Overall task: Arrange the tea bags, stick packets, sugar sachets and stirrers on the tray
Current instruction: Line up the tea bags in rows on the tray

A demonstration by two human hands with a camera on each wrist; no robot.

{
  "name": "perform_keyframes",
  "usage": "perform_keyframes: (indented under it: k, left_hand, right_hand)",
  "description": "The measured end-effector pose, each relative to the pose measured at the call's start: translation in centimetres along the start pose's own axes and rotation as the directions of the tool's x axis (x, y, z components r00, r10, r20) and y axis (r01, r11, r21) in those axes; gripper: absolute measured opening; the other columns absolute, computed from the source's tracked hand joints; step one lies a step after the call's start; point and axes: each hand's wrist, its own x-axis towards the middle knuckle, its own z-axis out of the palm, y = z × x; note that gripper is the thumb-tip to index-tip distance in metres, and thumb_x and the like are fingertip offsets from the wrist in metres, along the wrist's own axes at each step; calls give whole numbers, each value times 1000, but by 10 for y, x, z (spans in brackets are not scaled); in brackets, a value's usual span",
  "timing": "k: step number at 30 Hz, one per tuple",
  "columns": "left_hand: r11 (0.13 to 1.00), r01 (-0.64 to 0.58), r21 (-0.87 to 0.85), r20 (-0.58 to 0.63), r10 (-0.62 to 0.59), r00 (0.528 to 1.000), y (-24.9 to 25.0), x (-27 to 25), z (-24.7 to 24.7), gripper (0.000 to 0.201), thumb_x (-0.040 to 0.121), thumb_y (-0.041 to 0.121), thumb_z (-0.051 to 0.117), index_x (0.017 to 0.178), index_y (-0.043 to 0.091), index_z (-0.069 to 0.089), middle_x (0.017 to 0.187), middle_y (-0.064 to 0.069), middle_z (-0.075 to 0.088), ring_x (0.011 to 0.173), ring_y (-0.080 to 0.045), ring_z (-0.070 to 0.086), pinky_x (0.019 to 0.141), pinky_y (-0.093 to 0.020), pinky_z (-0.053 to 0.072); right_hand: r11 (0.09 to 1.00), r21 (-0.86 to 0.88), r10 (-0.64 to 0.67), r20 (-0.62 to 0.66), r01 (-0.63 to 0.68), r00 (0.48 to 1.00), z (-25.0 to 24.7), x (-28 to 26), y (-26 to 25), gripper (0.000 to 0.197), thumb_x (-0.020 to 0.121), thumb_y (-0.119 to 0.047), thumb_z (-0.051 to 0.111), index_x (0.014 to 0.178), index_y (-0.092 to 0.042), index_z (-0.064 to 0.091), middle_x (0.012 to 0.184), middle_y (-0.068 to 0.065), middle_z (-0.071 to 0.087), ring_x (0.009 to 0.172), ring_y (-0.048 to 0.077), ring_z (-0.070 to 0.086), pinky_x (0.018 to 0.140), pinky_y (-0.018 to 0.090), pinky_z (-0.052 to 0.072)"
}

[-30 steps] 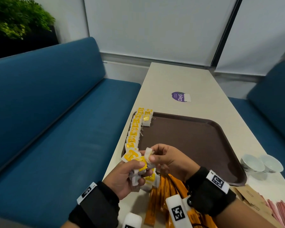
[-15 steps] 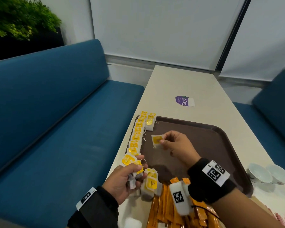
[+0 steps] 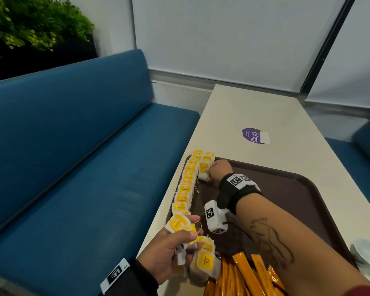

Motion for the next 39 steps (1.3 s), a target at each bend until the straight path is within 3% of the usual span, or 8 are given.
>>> perform_keyframes:
  k: [2,5,7,10,16,19,26,39]
  left_hand:
    - [1000,-4,19,-7,4,1000,0,1,-2,36,60,6,68,94,17,74,91,-13,67,64,-21,63,43,-24,45]
    - [999,-16,48,-4,16,1000,0,2,-4,41,60,10,67,100,17,72,93,-13,67,63,-19,63,45,-23,44]
    - [998,-19,62,6,19,1000,-1,3,-5,44,61,11,66,104,17,70,95,-13,68,64,-19,63,44,-24,44]
    - [997,-12,73,29,10,1000,-2,4,-7,45,62,11,65,107,17,70,97,-13,68,68,-21,64,44,-24,44]
    - [997,18,69,71,-23,997,0,4,-2,44,63,8,65,106,16,68,90,-10,66,65,-19,62,44,-21,42]
    - [995,38,94,92,-47,995,2,2,3,43,63,10,65,106,12,66,82,-7,67,60,-17,60,41,-18,39]
    - [978,125,167,135,-148,980,0,-4,14,42,64,6,71,104,8,59,78,-7,63,51,-14,58,35,-13,33]
    - [970,137,203,108,-161,981,-4,-9,14,53,50,14,78,101,15,61,91,-8,64,60,-14,63,40,-16,39]
  right_hand:
    - [876,-454,-159,52,165,986,4,4,1,40,101,-31,38,139,-19,44,136,7,52,125,25,50,95,30,44]
    - [999,-32,18,0,-18,1000,4,17,-4,37,94,-18,51,130,-7,53,125,13,60,113,27,59,69,22,48]
    - [988,-150,-30,17,33,999,6,20,1,34,88,-11,58,120,0,60,118,16,63,103,28,63,56,19,44]
    - [983,-182,-1,25,5,1000,5,23,7,34,83,-12,65,114,-1,63,115,16,65,85,20,58,68,25,49]
    - [986,-44,-161,-56,159,985,-13,-14,3,37,80,-13,74,113,-3,58,115,10,60,108,23,57,86,31,48]
    - [961,81,-276,240,264,931,-32,-68,-7,14,81,-15,73,91,-15,63,86,1,62,75,11,56,52,20,38]
    - [941,-9,-231,710,337,665,-55,-156,-1,12,80,-22,73,88,-14,67,66,-3,61,51,0,49,47,12,33]
    - [923,348,-326,477,165,816,-61,-180,20,14,73,-24,71,77,-12,64,65,-4,66,53,7,56,44,16,31]
